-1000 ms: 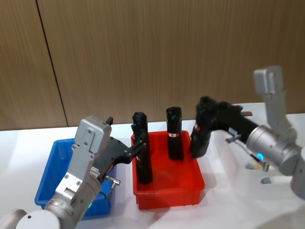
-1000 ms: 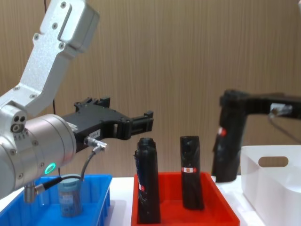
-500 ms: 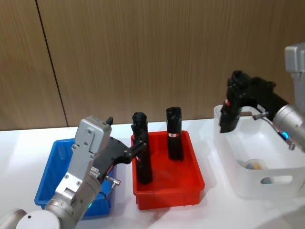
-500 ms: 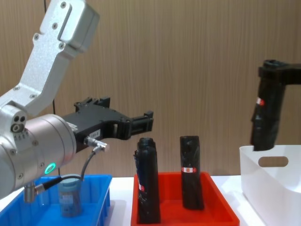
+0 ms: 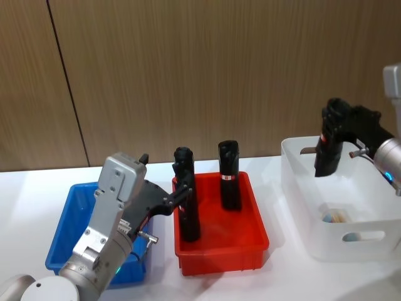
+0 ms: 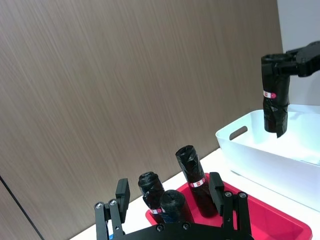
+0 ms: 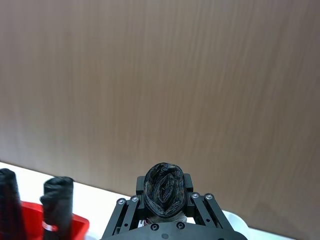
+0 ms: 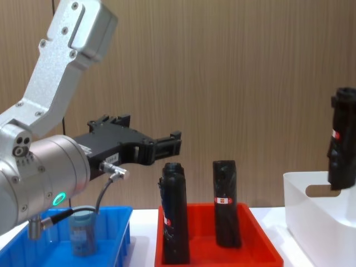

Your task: Pick the cotton swabs from the blue box and place them into the white box.

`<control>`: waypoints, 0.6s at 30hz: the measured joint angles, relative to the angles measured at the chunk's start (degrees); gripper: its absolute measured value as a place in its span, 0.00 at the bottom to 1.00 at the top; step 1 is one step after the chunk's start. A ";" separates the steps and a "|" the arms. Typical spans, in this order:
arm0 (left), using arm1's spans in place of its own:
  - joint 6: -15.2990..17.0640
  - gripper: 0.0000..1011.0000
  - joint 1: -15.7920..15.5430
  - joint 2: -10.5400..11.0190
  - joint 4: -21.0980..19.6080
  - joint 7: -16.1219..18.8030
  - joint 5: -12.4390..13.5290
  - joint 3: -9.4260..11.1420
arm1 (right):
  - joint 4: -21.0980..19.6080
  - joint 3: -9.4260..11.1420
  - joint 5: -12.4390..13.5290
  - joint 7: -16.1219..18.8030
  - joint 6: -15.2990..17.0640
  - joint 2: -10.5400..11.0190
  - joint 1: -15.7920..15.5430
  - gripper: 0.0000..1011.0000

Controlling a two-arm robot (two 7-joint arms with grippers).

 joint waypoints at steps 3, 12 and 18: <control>0.00 0.99 0.00 0.00 0.00 0.00 0.00 0.00 | 1.93 0.01 -0.38 -0.25 -0.45 -0.09 0.62 0.39; 0.00 0.99 0.00 0.00 0.00 0.00 0.00 0.00 | 10.89 -0.14 -1.06 -1.18 -2.62 -0.79 3.60 0.39; 0.00 0.99 0.00 0.00 0.00 0.00 0.00 0.00 | 16.12 -0.26 -1.38 -1.96 -4.44 -1.31 5.45 0.39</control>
